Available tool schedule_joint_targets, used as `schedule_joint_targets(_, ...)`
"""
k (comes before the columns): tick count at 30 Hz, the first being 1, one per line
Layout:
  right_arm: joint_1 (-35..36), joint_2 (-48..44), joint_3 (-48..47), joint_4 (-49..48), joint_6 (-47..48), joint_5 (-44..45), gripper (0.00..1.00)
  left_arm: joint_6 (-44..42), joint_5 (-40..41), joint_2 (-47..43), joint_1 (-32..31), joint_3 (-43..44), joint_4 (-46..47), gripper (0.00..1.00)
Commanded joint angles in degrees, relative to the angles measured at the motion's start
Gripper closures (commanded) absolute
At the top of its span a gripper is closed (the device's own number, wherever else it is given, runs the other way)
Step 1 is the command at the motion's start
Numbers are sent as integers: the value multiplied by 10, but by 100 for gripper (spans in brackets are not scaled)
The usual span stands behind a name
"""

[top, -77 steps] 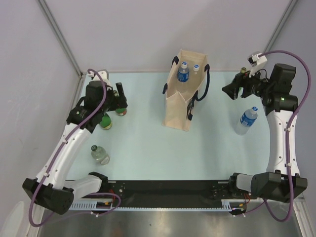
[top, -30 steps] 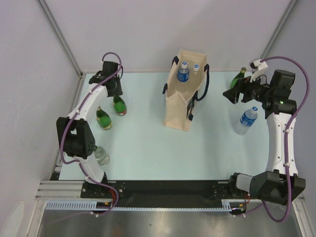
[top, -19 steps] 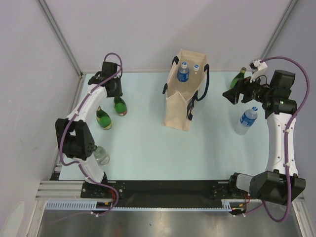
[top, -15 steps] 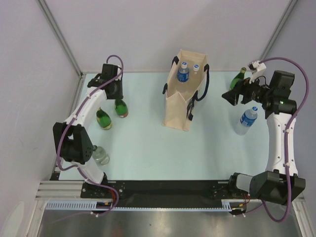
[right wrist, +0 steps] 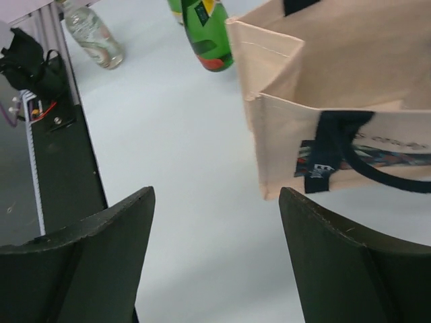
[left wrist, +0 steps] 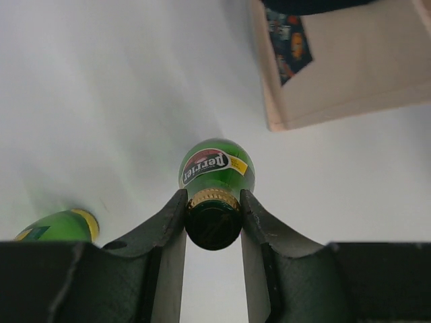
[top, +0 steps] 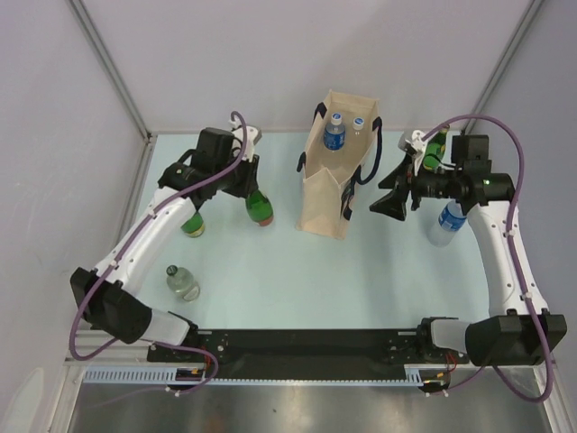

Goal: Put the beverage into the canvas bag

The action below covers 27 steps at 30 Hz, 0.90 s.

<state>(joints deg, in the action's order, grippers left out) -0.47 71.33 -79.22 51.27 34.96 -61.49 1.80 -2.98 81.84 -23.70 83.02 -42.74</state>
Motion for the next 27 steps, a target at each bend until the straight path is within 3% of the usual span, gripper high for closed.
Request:
schedule_joint_targets(1,42,11,-34,36,62,-40,20,-39,-65,-65,-31,15,61,100)
schedule_joint_targets(8,57,34,-70,9,18,-37,20,-49,-131,-100,-70,59,60,100)
schedule_joint_targets(15,9,25,-94,-45,-49,-29,20,-28,-169,-96,-83,133,55,100)
schedule_joint_targets(20,-67,11,-96,-68,-83,-21,20,-22,-181,-64,-93,203,54,100)
schedule_joint_targets(27,-99,-29,-55,-123,-163,-19,20,5,-178,9,-101,323,50,100)
